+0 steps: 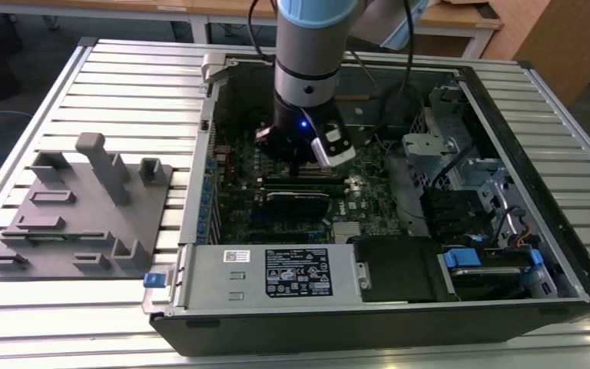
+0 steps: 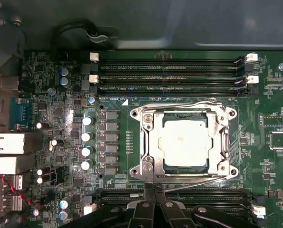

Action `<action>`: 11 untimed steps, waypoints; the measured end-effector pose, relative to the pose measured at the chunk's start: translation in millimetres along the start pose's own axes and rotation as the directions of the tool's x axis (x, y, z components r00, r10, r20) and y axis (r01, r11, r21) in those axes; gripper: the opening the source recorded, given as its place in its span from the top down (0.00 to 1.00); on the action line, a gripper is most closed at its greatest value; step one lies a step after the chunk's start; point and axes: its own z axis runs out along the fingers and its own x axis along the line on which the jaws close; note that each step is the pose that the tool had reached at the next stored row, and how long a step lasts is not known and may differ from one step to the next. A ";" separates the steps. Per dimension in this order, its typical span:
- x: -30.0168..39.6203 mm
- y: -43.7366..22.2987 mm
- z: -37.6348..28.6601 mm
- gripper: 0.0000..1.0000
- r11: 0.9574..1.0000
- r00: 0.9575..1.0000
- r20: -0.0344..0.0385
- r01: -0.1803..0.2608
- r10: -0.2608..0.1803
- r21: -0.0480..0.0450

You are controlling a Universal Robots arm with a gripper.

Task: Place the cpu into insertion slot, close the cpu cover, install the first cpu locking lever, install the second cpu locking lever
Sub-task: 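Install the second cpu locking lever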

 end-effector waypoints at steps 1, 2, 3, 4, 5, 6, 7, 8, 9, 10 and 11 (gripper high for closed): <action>0.1 -0.1 0.7 0.90 1.000 1.000 0.000 0.000 0.000 0.000; 0.3 -0.1 1.1 0.90 1.000 1.000 0.000 0.000 0.000 -0.001; 0.4 -0.2 1.3 0.90 1.000 1.000 0.000 0.000 0.000 -0.002; 0.7 -0.2 1.5 0.90 1.000 1.000 0.000 0.000 0.000 -0.003; 1.0 -0.2 1.7 0.90 1.000 1.000 0.000 0.000 0.000 -0.004; 1.4 -0.3 1.8 0.90 1.000 1.000 0.000 0.000 0.000 -0.004; 1.9 -0.4 1.9 0.90 1.000 1.000 0.000 0.000 0.000 -0.004; 2.8 -0.4 2.0 0.90 1.000 1.000 0.000 0.000 0.000 -0.004; 3.6 -0.5 2.1 0.90 1.000 1.000 0.000 0.000 0.000 -0.004; 4.3 -0.6 2.2 0.90 1.000 1.000 0.000 0.000 0.000 -0.004; 4.9 -0.7 2.4 0.90 1.000 1.000 0.000 0.000 0.000 -0.004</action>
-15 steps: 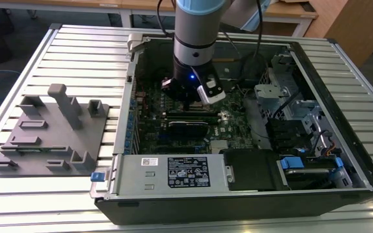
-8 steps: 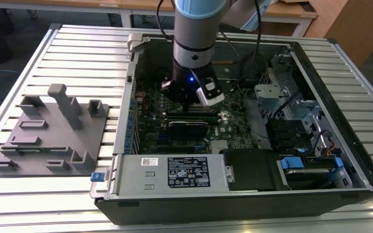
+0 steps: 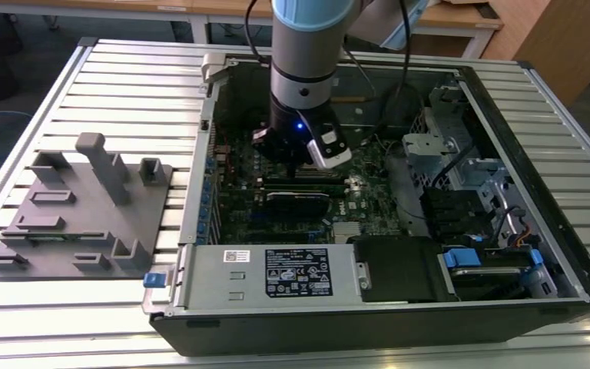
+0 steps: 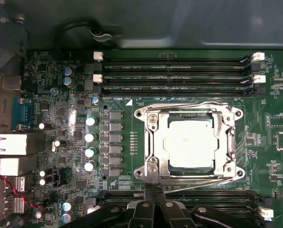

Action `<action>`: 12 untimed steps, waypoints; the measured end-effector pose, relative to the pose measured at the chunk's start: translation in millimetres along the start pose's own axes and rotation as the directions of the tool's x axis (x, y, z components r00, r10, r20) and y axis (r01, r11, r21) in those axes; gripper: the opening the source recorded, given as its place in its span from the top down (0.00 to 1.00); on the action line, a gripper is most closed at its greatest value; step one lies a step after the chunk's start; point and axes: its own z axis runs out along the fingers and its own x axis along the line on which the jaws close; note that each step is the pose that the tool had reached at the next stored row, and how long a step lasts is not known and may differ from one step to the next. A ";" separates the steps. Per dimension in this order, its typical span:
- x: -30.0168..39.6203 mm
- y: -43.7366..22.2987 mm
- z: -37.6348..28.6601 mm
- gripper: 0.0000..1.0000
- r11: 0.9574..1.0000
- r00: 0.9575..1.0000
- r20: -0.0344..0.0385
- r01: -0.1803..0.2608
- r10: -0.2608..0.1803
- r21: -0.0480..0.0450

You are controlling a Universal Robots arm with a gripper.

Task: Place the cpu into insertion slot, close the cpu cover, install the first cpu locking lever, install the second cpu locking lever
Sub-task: 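Install the second cpu locking lever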

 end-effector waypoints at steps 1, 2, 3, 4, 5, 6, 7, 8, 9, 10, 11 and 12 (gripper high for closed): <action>0.6 -0.1 0.4 0.90 1.000 1.000 0.000 0.000 0.000 0.000; 1.2 -0.2 1.0 0.90 1.000 1.000 0.000 0.000 0.000 -0.001; 1.7 -0.3 1.9 0.90 1.000 1.000 0.000 0.000 0.000 -0.003; 2.0 -0.5 2.5 0.90 1.000 1.000 0.000 0.000 0.000 -0.005; 2.2 -0.7 2.9 0.90 1.000 1.000 0.000 0.000 0.000 -0.007; 2.4 -0.9 3.2 0.90 1.000 1.000 0.000 0.000 0.000 -0.009; 2.6 -1.2 3.4 0.90 1.000 1.000 0.000 0.000 0.000 -0.011; 2.7 -1.6 3.5 0.90 1.000 1.000 0.000 0.000 0.000 -0.016; 2.7 -2.0 3.6 0.90 1.000 1.000 0.000 0.000 0.000 -0.022; 2.7 -2.7 3.5 0.90 1.000 1.000 -0.001 0.000 0.000 -0.029; 2.7 -3.3 3.5 0.90 0.999 1.000 -0.001 0.000 0.000 -0.036; 2.7 -3.9 3.5 0.90 0.999 1.000 -0.001 0.000 0.000 -0.041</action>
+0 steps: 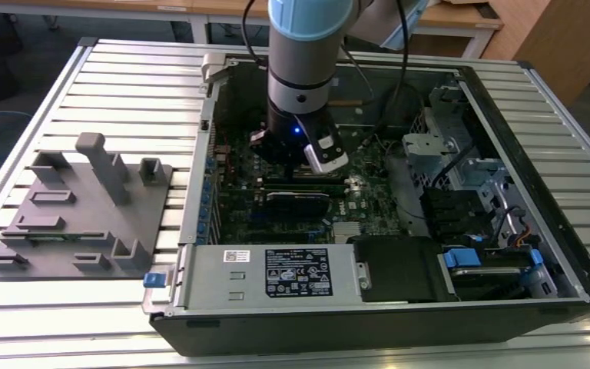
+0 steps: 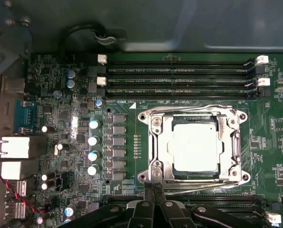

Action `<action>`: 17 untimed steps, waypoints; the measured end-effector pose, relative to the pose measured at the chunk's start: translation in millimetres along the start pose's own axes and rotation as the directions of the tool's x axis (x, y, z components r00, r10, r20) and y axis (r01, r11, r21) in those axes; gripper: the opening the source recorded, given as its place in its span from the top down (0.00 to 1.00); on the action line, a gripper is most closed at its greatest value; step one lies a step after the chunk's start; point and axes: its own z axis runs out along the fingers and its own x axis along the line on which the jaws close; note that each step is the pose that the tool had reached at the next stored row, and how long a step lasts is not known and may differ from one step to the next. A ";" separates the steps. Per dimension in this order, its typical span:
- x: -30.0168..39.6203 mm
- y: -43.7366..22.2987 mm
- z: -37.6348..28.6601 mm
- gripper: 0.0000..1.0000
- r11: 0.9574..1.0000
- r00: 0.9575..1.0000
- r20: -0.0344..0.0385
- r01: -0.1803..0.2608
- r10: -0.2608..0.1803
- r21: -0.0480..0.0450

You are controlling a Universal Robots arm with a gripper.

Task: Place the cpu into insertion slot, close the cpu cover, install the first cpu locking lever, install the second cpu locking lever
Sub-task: 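Install the second cpu locking lever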

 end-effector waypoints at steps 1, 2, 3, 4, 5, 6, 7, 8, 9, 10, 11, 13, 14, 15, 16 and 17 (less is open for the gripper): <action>0.0 -0.5 0.0 0.90 1.000 1.000 0.000 0.000 0.000 -0.004; 0.0 -1.1 0.0 0.90 1.000 1.000 0.000 0.000 0.000 -0.006; 0.0 -1.8 0.2 0.90 1.000 1.000 0.000 0.000 0.000 -0.008; 0.0 -2.4 0.6 0.90 1.000 1.000 0.000 0.000 0.000 -0.010; 0.0 -3.1 1.0 0.90 1.000 1.000 0.000 0.000 0.000 -0.013; 0.1 -3.8 1.4 0.90 1.000 1.000 0.000 0.000 0.000 -0.018; 0.1 -4.4 1.7 0.90 1.000 1.000 0.000 0.000 0.000 -0.024; 0.2 -5.1 1.9 0.90 1.000 1.000 -0.001 0.000 0.000 -0.031; 0.2 -5.7 2.0 0.90 0.999 1.000 -0.001 0.000 0.000 -0.038; 0.2 -6.4 2.0 0.90 0.999 1.000 -0.001 0.000 0.000 -0.044; 0.2 -7.0 2.1 0.90 0.999 1.000 -0.001 0.000 0.000 -0.049; 0.3 -8.1 2.4 0.90 0.998 1.000 -0.001 0.000 0.000 -0.058; 0.6 -8.5 2.5 0.90 0.998 1.000 -0.001 0.000 0.000 -0.064; 1.0 -8.9 2.6 0.90 0.998 1.000 -0.001 0.000 0.000 -0.069; 1.2 -9.3 2.7 0.90 0.997 1.000 -0.001 0.000 0.000 -0.074; 1.4 -9.7 2.8 0.90 0.997 1.000 -0.001 0.000 0.000 -0.078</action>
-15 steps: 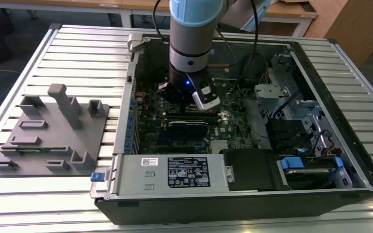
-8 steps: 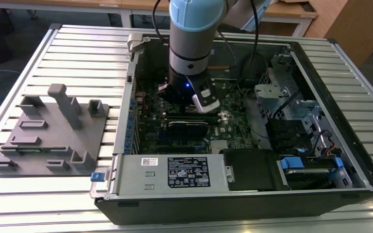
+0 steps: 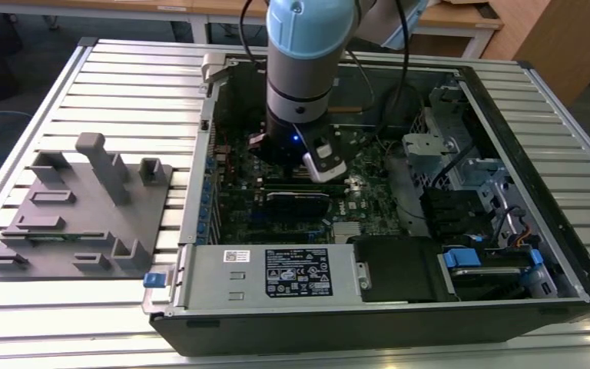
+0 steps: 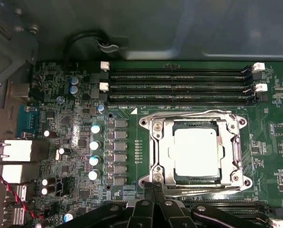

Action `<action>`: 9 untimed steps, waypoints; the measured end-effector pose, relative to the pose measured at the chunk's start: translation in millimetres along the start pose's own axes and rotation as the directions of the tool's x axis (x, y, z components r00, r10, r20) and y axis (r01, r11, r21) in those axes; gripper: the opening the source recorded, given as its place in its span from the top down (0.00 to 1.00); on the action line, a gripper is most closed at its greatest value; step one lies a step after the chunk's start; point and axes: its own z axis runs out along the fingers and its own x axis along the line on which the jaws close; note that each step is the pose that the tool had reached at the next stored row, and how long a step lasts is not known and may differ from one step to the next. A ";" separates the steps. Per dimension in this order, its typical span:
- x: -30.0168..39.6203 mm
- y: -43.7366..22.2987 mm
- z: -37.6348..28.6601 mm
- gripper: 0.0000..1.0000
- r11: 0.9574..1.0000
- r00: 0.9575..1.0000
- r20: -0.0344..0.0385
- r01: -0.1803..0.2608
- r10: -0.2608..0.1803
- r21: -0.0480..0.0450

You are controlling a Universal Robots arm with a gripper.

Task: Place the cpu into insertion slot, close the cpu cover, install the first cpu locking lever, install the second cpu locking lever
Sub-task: 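Install the second cpu locking lever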

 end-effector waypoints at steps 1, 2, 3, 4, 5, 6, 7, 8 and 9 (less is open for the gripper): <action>0.4 -0.4 0.1 0.90 1.000 1.000 0.000 0.000 0.000 -0.004; 0.8 -0.7 0.3 0.90 1.000 1.000 0.000 0.000 0.000 -0.007; 1.3 -0.9 0.5 0.90 1.000 1.000 0.000 0.000 0.000 -0.009; 1.6 -1.1 0.7 0.90 1.000 1.000 0.000 0.000 0.000 -0.010; 1.9 -1.3 1.0 0.90 1.000 1.000 0.000 0.000 0.000 -0.011; 2.3 -1.5 1.3 0.90 1.000 1.000 0.000 0.000 0.000 -0.011; 2.7 -1.8 1.6 0.90 1.000 1.000 0.000 0.000 0.000 -0.011; 3.1 -2.1 1.9 0.90 1.000 1.000 0.000 0.000 0.000 -0.011; 3.6 -2.3 2.2 0.90 1.000 1.000 0.000 0.000 0.000 -0.012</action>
